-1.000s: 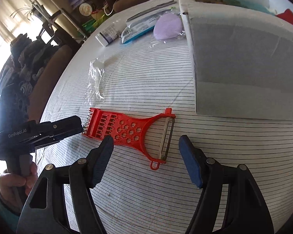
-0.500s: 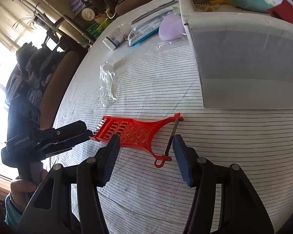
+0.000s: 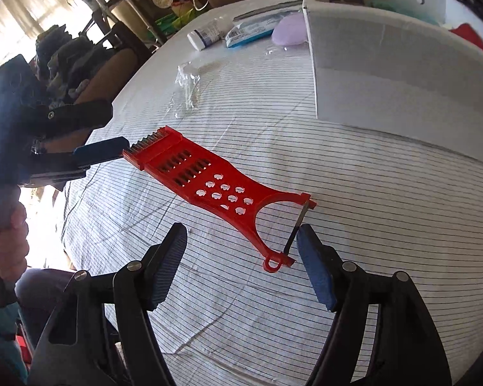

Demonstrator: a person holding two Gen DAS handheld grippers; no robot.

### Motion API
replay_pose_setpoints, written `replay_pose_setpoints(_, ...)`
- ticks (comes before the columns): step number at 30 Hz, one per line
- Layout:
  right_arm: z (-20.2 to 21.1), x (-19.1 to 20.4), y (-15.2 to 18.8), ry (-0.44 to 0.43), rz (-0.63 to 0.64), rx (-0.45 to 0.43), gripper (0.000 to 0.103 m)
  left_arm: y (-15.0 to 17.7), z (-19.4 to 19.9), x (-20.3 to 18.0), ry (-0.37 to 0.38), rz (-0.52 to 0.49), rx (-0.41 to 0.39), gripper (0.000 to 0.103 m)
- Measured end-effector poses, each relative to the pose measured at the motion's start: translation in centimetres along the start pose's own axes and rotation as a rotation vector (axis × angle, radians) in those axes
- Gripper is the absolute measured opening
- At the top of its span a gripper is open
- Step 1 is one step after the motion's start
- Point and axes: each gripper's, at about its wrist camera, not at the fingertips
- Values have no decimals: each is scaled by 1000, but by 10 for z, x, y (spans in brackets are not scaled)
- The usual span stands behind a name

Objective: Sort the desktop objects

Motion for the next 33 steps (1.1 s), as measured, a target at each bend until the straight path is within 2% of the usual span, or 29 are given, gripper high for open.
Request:
replay_pose_setpoints(3, 0, 2, 0, 131, 47, -22, 67, 1, -4, -16, -33, -23, 6, 59)
replay_pose_setpoints(4, -1, 0, 0, 151, 46, -27, 59, -1, -4, -19, -43, -29, 3, 60)
replay_pose_setpoints(5, -1, -6, 0, 160, 31, -31, 46, -2, -3, -21, -42, -32, 2, 60)
replay_pose_setpoints(6, -1, -14, 1, 139, 6, -26, 36, -4, -3, -21, -35, -28, 4, 60)
replay_pose_setpoints(9, -1, -38, 5, 19, -63, -19, 26, -10, -4, -18, -1, -12, 18, 61)
replay_pose_setpoints(11, 1, -46, 8, -37, -83, -23, 19, -11, -5, -12, -20, 16, 10, 63)
replay_pose_setpoints(13, 4, -53, 8, -93, -109, -35, 19, -7, -5, -4, -51, 32, -5, 63)
replay_pose_setpoints(16, 8, -56, 3, -118, -119, -51, 19, 6, -10, 8, -85, 42, 3, 64)
replay_pose_setpoints(19, 10, -52, -5, -132, -107, -57, 19, 16, -22, 16, -84, 35, 33, 64)
replay_pose_setpoints(20, 12, -52, -8, -146, -104, -65, 19, 19, -27, 20, -57, 52, 44, 64)
replay_pose_setpoints(23, 16, -45, -18, -130, -89, -75, 22, 22, -37, 26, 6, 103, 43, 64)
replay_pose_setpoints(25, 19, -35, -25, -80, -18, -76, 34, 22, -39, 25, 18, 101, 30, 64)
replay_pose_setpoints(27, 21, -23, -33, -1, 96, -52, 83, 22, -39, 25, 23, 100, 30, 64)
replay_pose_setpoints(28, 21, -15, -36, 44, 166, -40, 88, 21, -38, 26, 22, 101, 29, 64)
replay_pose_setpoints(30, 21, -2, -40, 152, 296, -32, 88, 21, -36, 31, 20, 104, 24, 64)
replay_pose_setpoints(33, 3, 14, -50, 203, 438, 48, 83, 21, -32, 40, 35, 132, 14, 64)
Point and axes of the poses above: each gripper's, at about its wrist camera, not at the fingertips, and z roughly against the way its jaws point, x to its left, y to its underside, and after that the axes turned 15 degrees about x, right-handed
